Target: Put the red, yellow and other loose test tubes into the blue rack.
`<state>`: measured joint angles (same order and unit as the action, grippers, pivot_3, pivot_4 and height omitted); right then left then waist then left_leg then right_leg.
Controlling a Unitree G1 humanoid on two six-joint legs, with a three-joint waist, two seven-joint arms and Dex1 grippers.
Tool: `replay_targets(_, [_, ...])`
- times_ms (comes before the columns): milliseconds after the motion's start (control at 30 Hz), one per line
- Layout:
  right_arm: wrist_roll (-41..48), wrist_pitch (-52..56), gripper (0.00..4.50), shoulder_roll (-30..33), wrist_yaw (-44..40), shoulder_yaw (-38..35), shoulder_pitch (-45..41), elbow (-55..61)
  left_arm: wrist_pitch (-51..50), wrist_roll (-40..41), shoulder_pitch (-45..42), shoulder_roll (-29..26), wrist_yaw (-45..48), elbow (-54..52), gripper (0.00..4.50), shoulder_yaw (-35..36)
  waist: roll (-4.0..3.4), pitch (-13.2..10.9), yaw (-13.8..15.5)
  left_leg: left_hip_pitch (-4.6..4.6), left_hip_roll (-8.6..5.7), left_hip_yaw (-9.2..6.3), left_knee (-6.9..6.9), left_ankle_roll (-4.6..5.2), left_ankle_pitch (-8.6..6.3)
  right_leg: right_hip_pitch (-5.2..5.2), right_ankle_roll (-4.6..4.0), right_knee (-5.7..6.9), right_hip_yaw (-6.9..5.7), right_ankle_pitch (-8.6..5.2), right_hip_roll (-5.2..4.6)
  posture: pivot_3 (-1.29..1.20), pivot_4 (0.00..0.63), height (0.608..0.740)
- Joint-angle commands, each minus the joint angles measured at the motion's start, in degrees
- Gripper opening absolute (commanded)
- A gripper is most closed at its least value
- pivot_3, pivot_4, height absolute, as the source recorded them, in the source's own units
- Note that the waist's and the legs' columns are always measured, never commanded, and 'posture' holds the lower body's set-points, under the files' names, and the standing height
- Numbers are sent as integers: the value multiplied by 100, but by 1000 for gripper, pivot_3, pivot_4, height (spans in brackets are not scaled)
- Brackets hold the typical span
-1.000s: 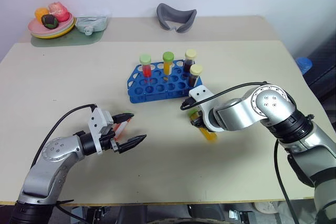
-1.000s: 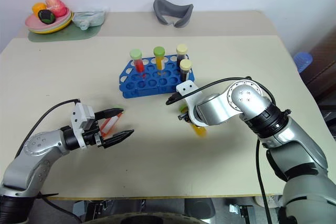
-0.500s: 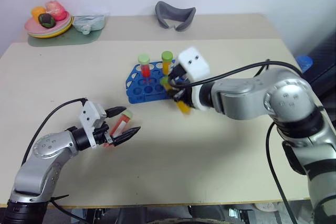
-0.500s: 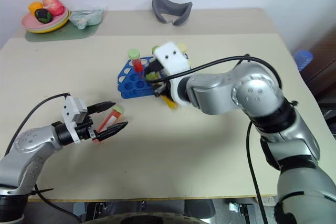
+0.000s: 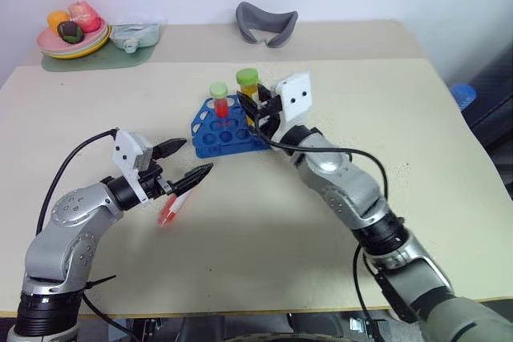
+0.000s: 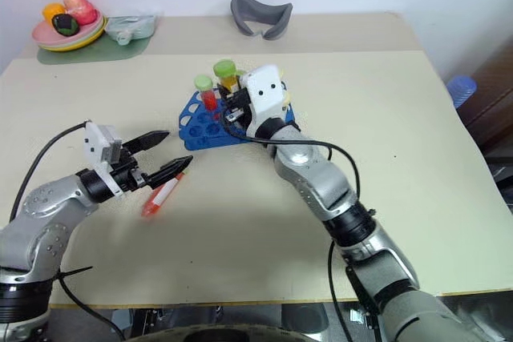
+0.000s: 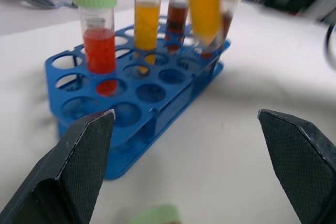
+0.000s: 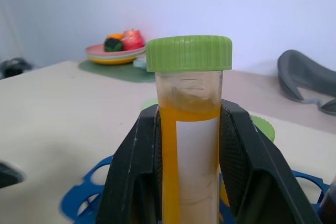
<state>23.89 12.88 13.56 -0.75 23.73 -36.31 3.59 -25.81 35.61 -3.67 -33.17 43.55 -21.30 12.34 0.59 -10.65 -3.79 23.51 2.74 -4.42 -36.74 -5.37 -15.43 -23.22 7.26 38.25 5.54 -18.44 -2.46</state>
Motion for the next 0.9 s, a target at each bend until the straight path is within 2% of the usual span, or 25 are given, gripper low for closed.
replay_targets(33, [-598,-715,1074,-320,-283,-247,-9,-361,235,70,168,42,43,-146,4500,208,0,0,-26,-1,0,0,0,-1,1,0,0,2,0,0,0,0,150,740])
replay_targets(500, [-1500,-1873,1074,-1055,-745,-1004,213,-1614,779,44,859,96,254,-190,4500,381,-1,0,-32,-8,0,0,0,-6,3,2,0,11,0,0,0,0,150,740])
replay_targets(900, [-1748,-2068,1074,-1442,-1177,-1071,432,-1666,902,71,875,166,317,-100,4500,358,-1,0,-35,-14,0,0,-1,-10,5,6,0,18,1,0,0,0,150,740])
